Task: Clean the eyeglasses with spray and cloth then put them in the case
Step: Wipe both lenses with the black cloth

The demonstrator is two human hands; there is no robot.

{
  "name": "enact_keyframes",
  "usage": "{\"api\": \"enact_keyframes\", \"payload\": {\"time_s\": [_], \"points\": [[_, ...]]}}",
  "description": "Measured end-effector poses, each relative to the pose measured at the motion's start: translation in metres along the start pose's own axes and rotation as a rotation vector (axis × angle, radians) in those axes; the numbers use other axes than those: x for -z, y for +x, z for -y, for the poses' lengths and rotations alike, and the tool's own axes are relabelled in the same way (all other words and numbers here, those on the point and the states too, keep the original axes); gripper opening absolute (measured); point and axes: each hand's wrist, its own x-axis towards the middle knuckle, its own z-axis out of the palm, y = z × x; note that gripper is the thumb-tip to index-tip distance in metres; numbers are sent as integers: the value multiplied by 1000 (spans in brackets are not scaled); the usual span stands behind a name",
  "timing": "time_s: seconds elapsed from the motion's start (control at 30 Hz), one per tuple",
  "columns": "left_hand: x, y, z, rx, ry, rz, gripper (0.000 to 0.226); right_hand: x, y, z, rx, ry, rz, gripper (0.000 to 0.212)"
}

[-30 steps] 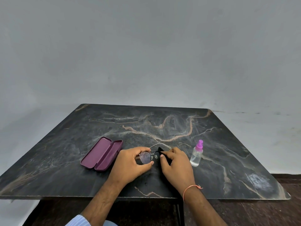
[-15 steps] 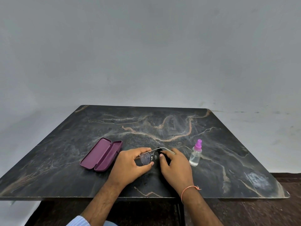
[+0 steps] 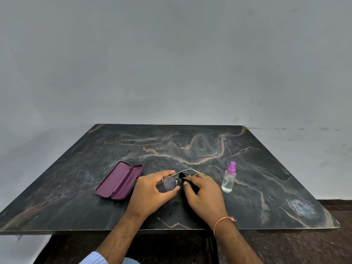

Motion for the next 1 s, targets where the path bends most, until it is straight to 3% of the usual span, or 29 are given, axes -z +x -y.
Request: {"api": "enact_keyframes", "payload": {"time_s": [0.2, 0.37, 0.53, 0.73, 0.9, 1.0], "points": [[2, 0, -4, -52, 7, -37, 54, -2, 3, -5, -60, -41, -134, 21], [2, 0, -2, -39, -14, -85, 53, -1, -3, -1, 44, 32, -85, 29], [1, 0, -3, -60, -16, -85, 55, -1, -1, -3, -33, -37, -160, 26], [2, 0, -2, -52, -36, -87, 58, 1, -4, 2, 4, 7, -124, 35], [3, 1, -3, -50, -66, -56, 61, 0, 0, -2, -50, -21, -163, 22], [3, 1, -3, -46, -89, -50, 61, 2, -3, -2, 0, 104, -108, 25]]}}
